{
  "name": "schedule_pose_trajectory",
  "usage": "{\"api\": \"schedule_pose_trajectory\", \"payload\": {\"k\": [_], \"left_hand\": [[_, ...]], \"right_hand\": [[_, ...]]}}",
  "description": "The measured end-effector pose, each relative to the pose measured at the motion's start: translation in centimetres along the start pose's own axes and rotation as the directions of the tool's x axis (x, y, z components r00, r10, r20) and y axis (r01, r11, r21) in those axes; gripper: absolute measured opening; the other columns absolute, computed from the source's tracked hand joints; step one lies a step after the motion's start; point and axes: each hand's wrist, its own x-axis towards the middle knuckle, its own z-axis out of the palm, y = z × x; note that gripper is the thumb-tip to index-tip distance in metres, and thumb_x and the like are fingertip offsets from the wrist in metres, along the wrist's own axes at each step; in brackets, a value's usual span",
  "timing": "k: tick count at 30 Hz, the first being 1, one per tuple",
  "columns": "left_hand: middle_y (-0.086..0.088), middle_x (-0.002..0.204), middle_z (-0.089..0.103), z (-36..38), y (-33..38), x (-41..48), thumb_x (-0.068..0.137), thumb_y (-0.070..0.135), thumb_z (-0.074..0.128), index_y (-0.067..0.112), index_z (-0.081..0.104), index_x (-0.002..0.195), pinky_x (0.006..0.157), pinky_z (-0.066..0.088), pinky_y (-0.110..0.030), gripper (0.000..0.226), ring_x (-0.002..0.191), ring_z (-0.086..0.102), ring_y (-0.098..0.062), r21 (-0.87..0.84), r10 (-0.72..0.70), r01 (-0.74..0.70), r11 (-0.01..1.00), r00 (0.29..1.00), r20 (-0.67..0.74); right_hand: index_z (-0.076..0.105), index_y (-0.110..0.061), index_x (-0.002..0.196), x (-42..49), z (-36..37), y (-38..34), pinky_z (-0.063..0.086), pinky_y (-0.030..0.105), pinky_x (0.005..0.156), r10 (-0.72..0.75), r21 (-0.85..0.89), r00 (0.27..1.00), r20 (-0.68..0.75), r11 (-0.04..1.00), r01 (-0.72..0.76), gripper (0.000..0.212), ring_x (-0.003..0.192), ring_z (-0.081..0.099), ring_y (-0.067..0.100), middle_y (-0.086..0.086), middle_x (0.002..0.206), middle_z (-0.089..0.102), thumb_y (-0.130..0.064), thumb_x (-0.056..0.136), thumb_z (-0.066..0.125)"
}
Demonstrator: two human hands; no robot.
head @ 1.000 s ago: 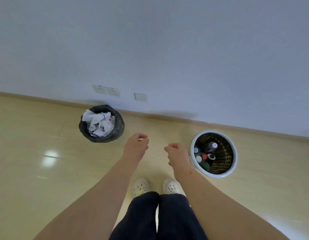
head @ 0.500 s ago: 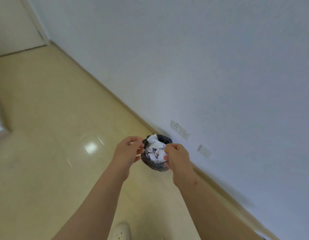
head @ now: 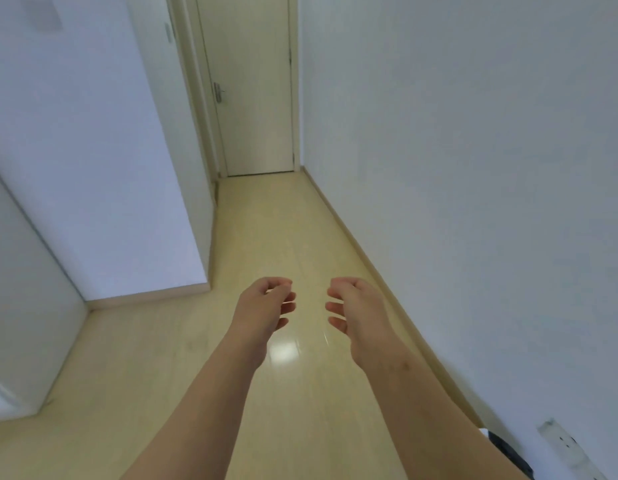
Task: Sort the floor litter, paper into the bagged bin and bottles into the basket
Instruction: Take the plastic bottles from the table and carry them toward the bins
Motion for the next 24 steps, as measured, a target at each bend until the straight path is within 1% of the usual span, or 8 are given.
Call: {"api": "schedule_pose_trajectory", "payload": {"k": [5, 8, 10, 13, 16, 18, 22, 24], "left_hand": [[-0.001, 0.086, 0.063, -4.4, 3.4, 5.1, 0.095, 0.017, 0.051, 0.019, 0.06, 0.09, 0.076, 0.049, -0.028, 0.01, 0.078, 0.06, -0.013, -0.038, 0.034, -0.038, 0.999, 0.994, -0.105], [-0.001, 0.088, 0.063, -6.0, 5.3, 8.7, 0.095, 0.017, 0.051, 0.018, 0.06, 0.092, 0.077, 0.049, -0.029, 0.009, 0.079, 0.061, -0.014, -0.048, 0.05, -0.059, 0.997, 0.984, -0.17], [-0.001, 0.089, 0.064, -7.0, 6.4, 11.7, 0.095, 0.017, 0.051, 0.017, 0.061, 0.097, 0.076, 0.05, -0.028, 0.01, 0.08, 0.062, -0.014, -0.055, 0.082, -0.097, 0.994, 0.969, -0.232], [-0.001, 0.091, 0.064, -8.2, 7.9, 15.3, 0.095, 0.017, 0.05, 0.015, 0.061, 0.102, 0.073, 0.05, -0.026, 0.013, 0.081, 0.063, -0.013, -0.087, 0.09, -0.123, 0.989, 0.945, -0.315], [-0.002, 0.093, 0.065, -9.6, 8.7, 18.2, 0.095, 0.017, 0.05, 0.017, 0.062, 0.099, 0.078, 0.05, -0.029, 0.012, 0.084, 0.063, -0.014, -0.111, 0.067, -0.12, 0.987, 0.917, -0.394], [-0.002, 0.095, 0.066, -11.6, 8.9, 19.7, 0.095, 0.018, 0.051, 0.019, 0.062, 0.096, 0.081, 0.05, -0.031, 0.012, 0.086, 0.064, -0.015, -0.121, 0.061, -0.131, 0.984, 0.883, -0.466], [-0.002, 0.091, 0.065, -16.8, 8.8, 21.5, 0.095, 0.017, 0.051, 0.018, 0.061, 0.094, 0.073, 0.05, -0.029, 0.011, 0.083, 0.062, -0.015, -0.169, -0.007, -0.128, 0.977, 0.778, -0.629], [-0.003, 0.09, 0.064, -20.3, 8.6, 21.5, 0.095, 0.016, 0.051, 0.017, 0.061, 0.095, 0.071, 0.049, -0.027, 0.01, 0.081, 0.062, -0.016, -0.174, -0.02, -0.145, 0.974, 0.711, -0.702]], "right_hand": [[0.058, -0.02, 0.086, 4.3, 7.1, -2.4, 0.047, 0.028, 0.073, -0.02, -0.039, 0.99, 0.143, 0.999, 0.026, 0.008, 0.08, 0.055, 0.014, -0.003, 0.092, 0.058, -0.016, 0.091, 0.053], [0.058, -0.019, 0.088, 8.1, 10.4, -4.3, 0.047, 0.028, 0.073, -0.037, -0.058, 0.976, 0.216, 0.997, 0.051, 0.009, 0.081, 0.055, 0.014, -0.003, 0.092, 0.058, -0.015, 0.091, 0.052], [0.059, -0.02, 0.089, 11.2, 12.7, -5.4, 0.046, 0.028, 0.074, -0.055, -0.068, 0.958, 0.282, 0.995, 0.077, 0.009, 0.082, 0.055, 0.015, -0.003, 0.092, 0.058, -0.015, 0.092, 0.051], [0.058, -0.02, 0.088, 14.9, 15.7, -6.9, 0.046, 0.028, 0.073, -0.042, -0.079, 0.934, 0.355, 0.994, 0.075, 0.009, 0.082, 0.055, 0.015, -0.003, 0.091, 0.058, -0.015, 0.092, 0.051], [0.056, -0.02, 0.085, 18.1, 18.8, -7.7, 0.043, 0.025, 0.067, -0.01, -0.108, 0.905, 0.425, 0.992, 0.062, 0.011, 0.078, 0.052, 0.015, -0.002, 0.088, 0.056, -0.014, 0.091, 0.05], [0.056, -0.02, 0.084, 19.4, 21.6, -8.1, 0.042, 0.025, 0.068, 0.015, -0.132, 0.872, 0.49, 0.989, 0.058, 0.01, 0.078, 0.053, 0.014, -0.001, 0.091, 0.056, -0.014, 0.091, 0.051], [0.056, -0.02, 0.084, 20.9, 28.6, -7.7, 0.043, 0.023, 0.065, 0.068, -0.19, 0.777, 0.625, 0.979, 0.068, 0.009, 0.075, 0.053, 0.012, 0.0, 0.096, 0.057, -0.015, 0.091, 0.052], [0.056, -0.02, 0.084, 20.4, 32.5, -6.6, 0.044, 0.023, 0.067, 0.106, -0.22, 0.725, 0.681, 0.973, 0.064, 0.009, 0.075, 0.054, 0.012, -0.001, 0.095, 0.058, -0.016, 0.091, 0.052]]}}
